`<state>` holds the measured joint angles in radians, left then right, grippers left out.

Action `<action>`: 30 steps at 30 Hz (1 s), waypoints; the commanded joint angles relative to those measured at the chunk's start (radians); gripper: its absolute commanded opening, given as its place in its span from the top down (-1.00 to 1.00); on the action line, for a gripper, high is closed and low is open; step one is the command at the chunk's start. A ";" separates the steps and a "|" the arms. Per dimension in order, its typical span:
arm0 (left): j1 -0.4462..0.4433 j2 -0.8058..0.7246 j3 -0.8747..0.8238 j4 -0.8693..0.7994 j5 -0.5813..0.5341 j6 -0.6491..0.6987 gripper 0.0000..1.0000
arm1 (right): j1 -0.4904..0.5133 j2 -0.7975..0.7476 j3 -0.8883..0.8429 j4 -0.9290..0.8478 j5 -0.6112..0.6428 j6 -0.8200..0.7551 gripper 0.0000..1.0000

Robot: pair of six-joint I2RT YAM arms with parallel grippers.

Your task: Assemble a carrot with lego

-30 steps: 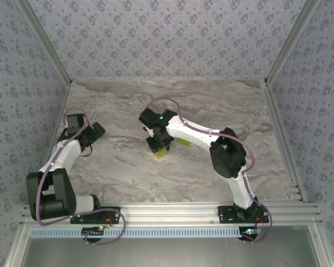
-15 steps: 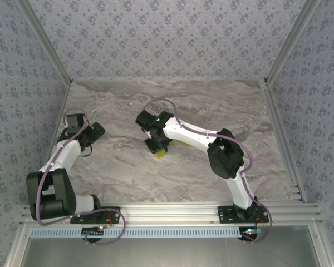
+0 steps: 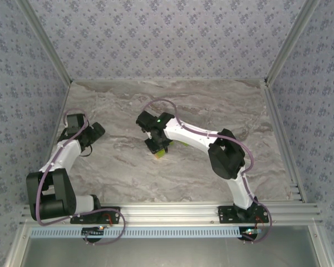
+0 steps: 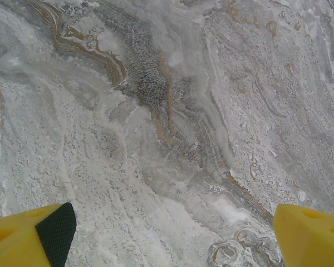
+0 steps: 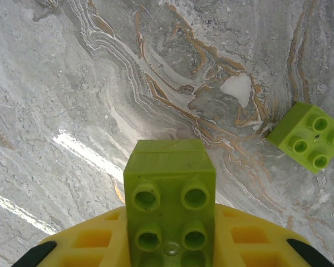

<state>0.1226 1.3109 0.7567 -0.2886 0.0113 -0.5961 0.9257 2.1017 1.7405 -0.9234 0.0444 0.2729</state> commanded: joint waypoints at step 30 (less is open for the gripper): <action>0.007 -0.022 0.009 0.005 0.012 0.000 -0.86 | 0.016 0.086 -0.096 -0.095 0.005 -0.010 0.31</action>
<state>0.1226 1.3109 0.7567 -0.2886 0.0113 -0.5961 0.9375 2.0754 1.7115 -0.8944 0.0753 0.2718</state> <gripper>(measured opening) 0.930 0.340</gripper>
